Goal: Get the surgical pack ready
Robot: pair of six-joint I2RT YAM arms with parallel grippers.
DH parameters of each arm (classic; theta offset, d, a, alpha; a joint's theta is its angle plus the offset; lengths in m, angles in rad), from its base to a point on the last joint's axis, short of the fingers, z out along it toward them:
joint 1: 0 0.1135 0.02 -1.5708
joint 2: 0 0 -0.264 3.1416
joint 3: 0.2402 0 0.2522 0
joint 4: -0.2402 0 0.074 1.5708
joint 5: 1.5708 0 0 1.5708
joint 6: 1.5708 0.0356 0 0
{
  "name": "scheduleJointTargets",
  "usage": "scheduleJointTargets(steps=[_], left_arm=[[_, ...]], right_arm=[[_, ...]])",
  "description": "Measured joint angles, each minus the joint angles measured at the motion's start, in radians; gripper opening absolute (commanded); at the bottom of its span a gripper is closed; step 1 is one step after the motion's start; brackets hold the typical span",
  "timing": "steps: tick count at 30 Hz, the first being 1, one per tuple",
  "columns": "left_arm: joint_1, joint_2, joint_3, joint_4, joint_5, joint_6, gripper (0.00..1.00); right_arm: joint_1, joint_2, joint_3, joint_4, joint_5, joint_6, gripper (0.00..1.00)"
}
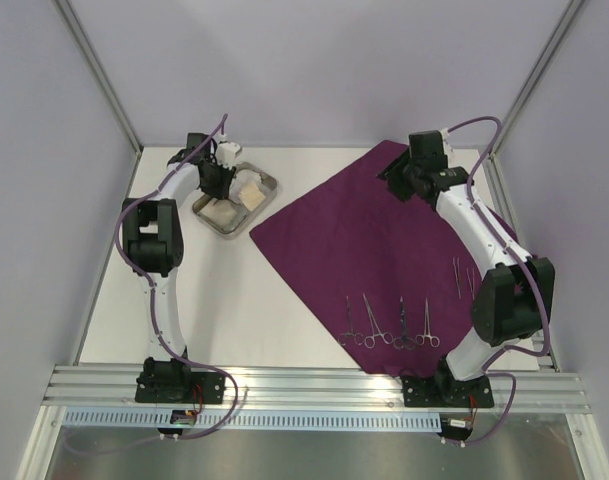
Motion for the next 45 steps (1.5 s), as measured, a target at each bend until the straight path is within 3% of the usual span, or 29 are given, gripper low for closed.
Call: scheduleJointTargets(steps=[6,11,19,23,29,36,45], left_arm=[[0.0,0.0,0.0,-0.022,-0.003,0.014,0.37],[0.0,-0.007,0.019,-0.048,-0.015,0.024,0.4],[0.0,-0.1,0.142,-0.188,-0.076,0.021,0.41],[0.0,-0.181,0.157,-0.275,-0.1,0.013,0.45],[0.0,-0.221,0.167,-0.424,-0.086,-0.01,0.59],[0.0,-0.249,0.141,-0.531,-0.045,-0.026,0.61],[0.0,-0.3,0.135,-0.569,-0.016,-0.027,0.61]], right_arm=[[-0.024,0.0,0.002,-0.011,-0.015,-0.019,0.48],[-0.089,0.001,0.042,-0.078,-0.064,-0.127,0.49],[-0.404,0.054,0.091,-0.37,-0.118,-0.43,0.51],[-0.489,0.126,0.053,-0.49,-0.093,-0.555,0.56],[-0.481,0.215,0.02,-0.578,-0.032,-0.691,0.59],[-0.48,0.276,-0.011,-0.591,0.05,-0.765,0.54],[-0.474,0.289,-0.105,-0.512,0.008,-0.796,0.48]])
